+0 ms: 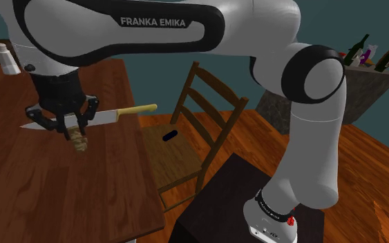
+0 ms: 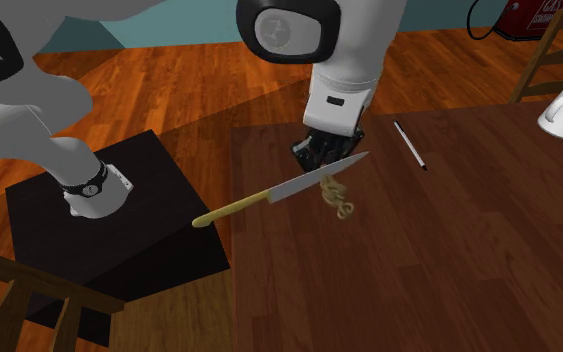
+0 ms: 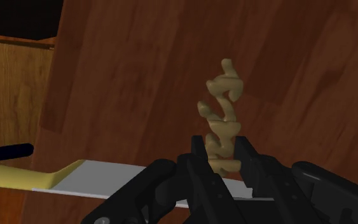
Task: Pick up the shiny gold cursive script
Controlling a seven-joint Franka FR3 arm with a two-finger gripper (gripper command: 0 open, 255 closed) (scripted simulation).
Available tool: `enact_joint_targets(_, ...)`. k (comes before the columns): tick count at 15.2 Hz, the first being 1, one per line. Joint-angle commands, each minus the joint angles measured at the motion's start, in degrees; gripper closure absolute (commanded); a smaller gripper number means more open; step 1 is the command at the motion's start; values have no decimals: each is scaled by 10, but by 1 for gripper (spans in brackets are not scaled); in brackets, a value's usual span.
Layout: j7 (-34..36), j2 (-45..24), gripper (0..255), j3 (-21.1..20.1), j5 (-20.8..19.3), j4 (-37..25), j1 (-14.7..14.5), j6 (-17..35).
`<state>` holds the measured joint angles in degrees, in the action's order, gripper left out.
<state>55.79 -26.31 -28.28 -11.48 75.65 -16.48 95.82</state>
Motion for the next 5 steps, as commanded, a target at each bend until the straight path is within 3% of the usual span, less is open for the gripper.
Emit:
enact_joint_targets(1, -1, -2, 255, 0, 0, -19, -3, -17)
enact_joint_targets(5, -1, -4, 255, -1, -1, -39, -6, -35)
